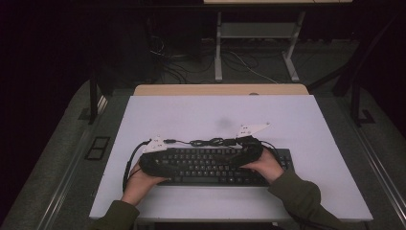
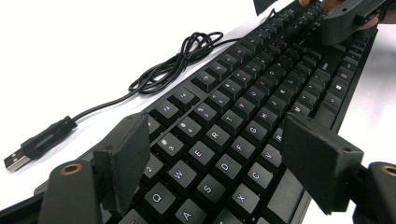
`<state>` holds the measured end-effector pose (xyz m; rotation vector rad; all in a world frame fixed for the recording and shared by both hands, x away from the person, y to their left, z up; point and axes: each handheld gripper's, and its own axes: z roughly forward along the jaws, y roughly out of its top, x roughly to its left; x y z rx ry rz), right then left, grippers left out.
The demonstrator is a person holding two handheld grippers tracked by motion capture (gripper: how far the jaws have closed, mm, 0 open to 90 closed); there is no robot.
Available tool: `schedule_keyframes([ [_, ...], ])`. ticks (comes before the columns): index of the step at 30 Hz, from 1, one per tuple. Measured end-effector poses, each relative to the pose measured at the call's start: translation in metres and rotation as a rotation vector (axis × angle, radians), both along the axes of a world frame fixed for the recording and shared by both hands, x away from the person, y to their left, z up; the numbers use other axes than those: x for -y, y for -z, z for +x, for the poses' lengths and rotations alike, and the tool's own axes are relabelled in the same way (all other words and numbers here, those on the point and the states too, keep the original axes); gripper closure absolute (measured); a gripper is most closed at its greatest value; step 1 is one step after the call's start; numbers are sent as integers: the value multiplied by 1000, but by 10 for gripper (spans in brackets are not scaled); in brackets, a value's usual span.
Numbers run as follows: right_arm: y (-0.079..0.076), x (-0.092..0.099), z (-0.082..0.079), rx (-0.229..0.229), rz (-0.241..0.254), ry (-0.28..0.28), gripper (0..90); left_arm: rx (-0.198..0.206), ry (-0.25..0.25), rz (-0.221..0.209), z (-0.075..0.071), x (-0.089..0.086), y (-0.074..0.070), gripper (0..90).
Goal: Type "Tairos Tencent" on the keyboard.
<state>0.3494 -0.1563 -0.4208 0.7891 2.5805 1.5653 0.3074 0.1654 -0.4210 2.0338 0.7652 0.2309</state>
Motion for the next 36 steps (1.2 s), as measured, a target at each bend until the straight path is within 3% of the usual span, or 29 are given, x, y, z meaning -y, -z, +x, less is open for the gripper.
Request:
schedule_keyframes([
  [8,-2,3,1,5,15,13,183,-1,13,3,-1,-4,1,367],
  [23,-3,4,1,4,18,15,183,-42,49,27,1,-11,7,891],
  [36,-2,2,1,-3,16,14,183,-70,58,56,2,-9,15,891],
])
